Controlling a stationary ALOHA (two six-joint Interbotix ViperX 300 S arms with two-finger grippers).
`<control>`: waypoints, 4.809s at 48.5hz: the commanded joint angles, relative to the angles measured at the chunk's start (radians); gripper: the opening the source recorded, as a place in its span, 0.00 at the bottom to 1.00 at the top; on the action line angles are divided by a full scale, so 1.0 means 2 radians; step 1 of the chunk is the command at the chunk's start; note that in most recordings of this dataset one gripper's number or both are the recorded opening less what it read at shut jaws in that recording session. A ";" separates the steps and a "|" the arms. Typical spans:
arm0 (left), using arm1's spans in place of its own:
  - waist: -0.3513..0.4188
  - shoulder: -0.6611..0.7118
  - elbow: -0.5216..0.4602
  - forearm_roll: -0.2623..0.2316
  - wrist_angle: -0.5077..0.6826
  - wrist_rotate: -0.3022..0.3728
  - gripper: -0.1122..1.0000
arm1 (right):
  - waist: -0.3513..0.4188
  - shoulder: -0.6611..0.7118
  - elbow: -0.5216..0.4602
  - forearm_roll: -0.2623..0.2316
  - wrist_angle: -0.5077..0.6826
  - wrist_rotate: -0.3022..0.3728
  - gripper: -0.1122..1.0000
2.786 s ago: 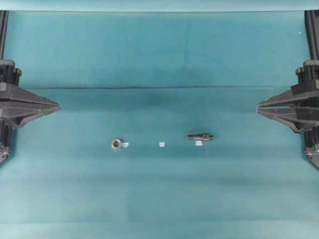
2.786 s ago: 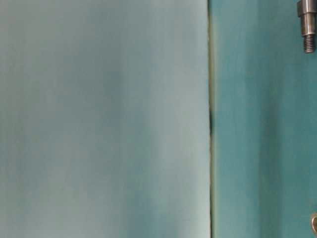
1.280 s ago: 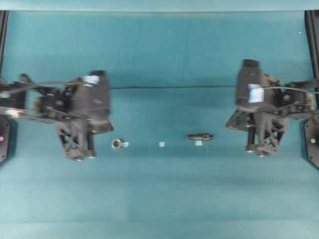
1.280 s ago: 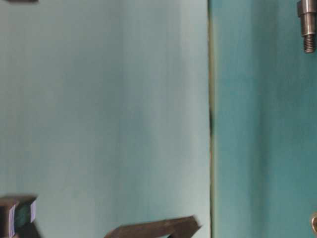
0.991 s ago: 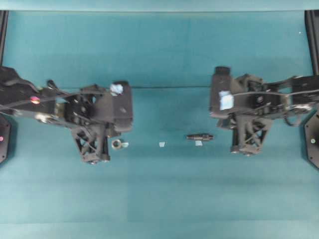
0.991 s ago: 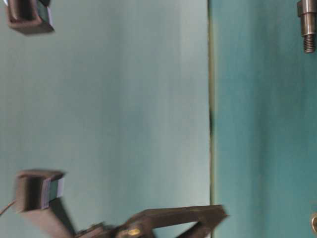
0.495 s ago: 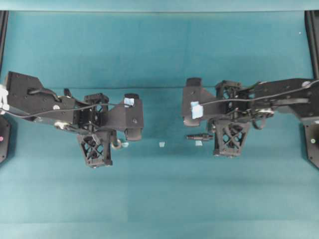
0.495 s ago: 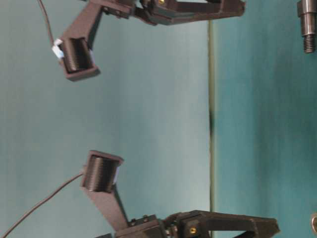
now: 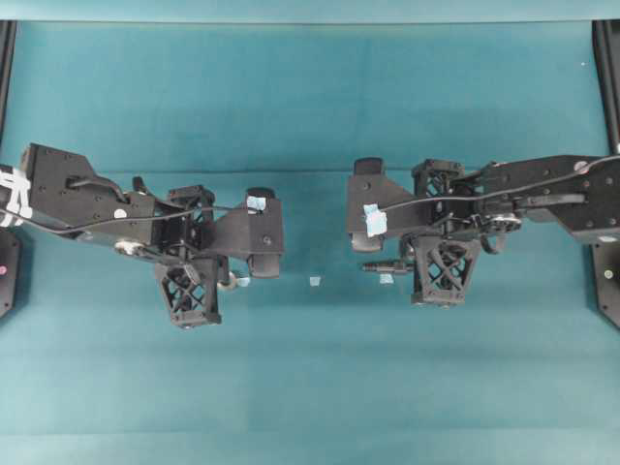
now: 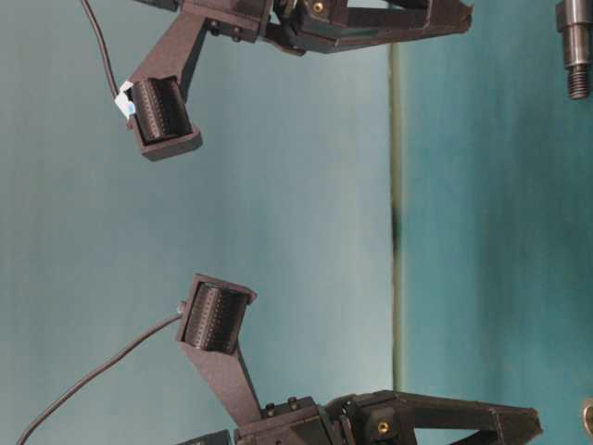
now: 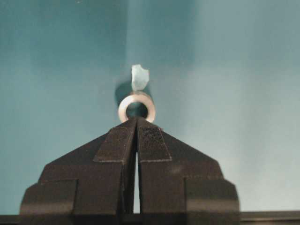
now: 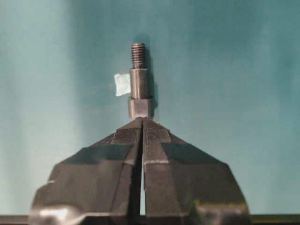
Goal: Insert the washer onto the shaft with both hands.
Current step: 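Open both grippers and center left over washer, right over shaft, then lower and close left gripper on washer, right gripper on shaft hex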
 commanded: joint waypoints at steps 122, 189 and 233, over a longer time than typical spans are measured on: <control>0.006 0.042 0.031 0.001 -0.101 0.025 0.91 | 0.008 0.046 0.035 -0.025 -0.092 0.002 0.90; 0.006 0.046 0.030 0.001 -0.100 0.025 0.91 | 0.007 0.068 0.053 -0.025 -0.130 0.004 0.89; 0.004 0.046 0.031 0.001 -0.099 0.024 0.91 | 0.006 0.073 0.060 -0.025 -0.136 0.022 0.89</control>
